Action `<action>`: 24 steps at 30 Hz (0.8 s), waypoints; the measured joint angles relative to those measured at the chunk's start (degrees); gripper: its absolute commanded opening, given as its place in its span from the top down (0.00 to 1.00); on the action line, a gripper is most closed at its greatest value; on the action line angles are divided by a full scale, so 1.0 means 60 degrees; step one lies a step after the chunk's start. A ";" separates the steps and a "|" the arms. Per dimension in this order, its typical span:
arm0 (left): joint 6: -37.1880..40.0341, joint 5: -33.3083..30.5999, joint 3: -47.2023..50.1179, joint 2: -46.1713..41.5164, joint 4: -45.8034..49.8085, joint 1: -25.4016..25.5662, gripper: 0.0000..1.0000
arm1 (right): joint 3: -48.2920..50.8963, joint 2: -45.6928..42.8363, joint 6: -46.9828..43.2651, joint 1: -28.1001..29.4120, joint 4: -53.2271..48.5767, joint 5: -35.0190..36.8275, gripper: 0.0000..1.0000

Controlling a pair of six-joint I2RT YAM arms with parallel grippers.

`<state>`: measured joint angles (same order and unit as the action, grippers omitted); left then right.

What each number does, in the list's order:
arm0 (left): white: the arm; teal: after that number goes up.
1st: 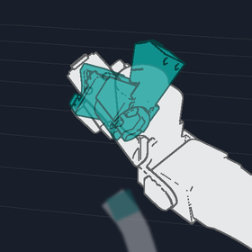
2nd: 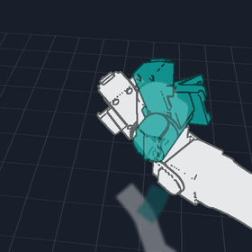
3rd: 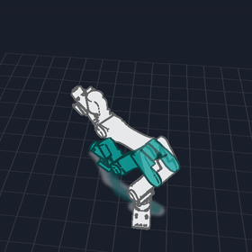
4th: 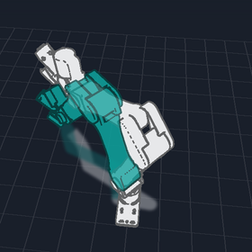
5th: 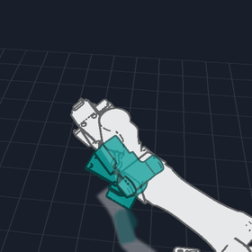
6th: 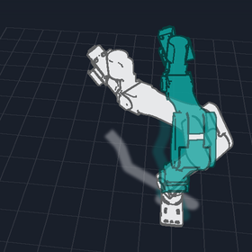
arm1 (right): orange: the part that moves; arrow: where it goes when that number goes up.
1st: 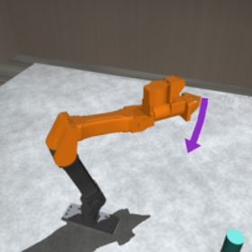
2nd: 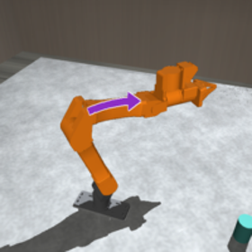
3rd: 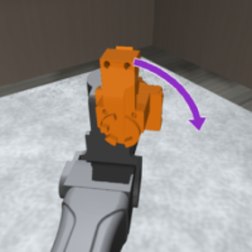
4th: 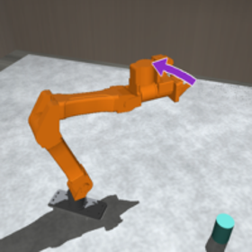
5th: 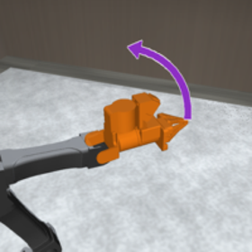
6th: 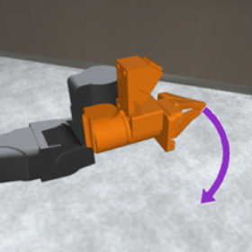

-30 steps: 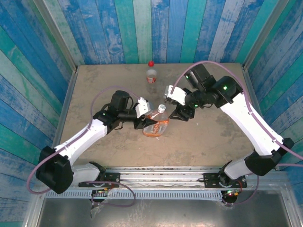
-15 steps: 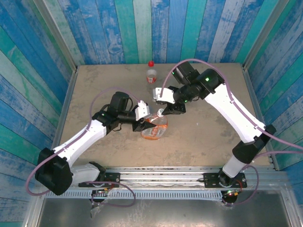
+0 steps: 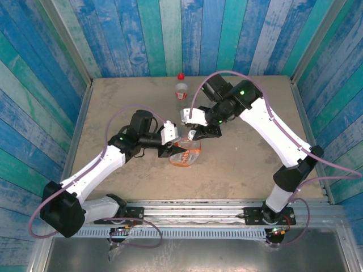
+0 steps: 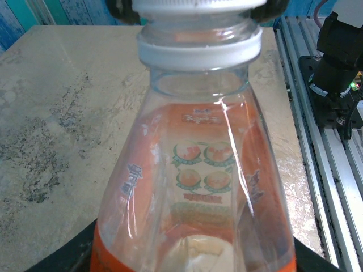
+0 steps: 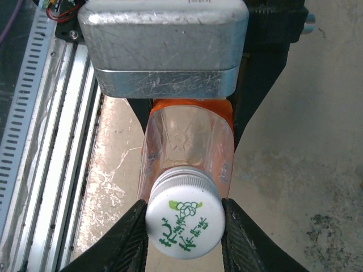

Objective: Screw on the bottle caps

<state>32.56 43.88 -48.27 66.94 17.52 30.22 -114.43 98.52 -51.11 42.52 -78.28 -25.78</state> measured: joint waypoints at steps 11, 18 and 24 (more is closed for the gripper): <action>0.0000 0.0011 0.0000 0.0000 -0.0029 0.0000 0.47 | -0.0168 0.0033 0.0015 0.0044 -0.0138 0.0040 0.54; 0.0007 0.0007 0.0000 0.0000 -0.0018 0.0000 0.47 | -0.0313 0.0033 0.0051 0.0044 -0.0168 0.0040 0.60; 0.0025 0.0011 0.0000 0.0000 -0.0011 0.0000 0.47 | -0.0313 0.0036 0.0087 0.0044 -0.0171 0.0040 0.62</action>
<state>32.71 43.94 -48.27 66.94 17.45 30.22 -116.31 98.74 -50.59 42.78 -79.31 -25.54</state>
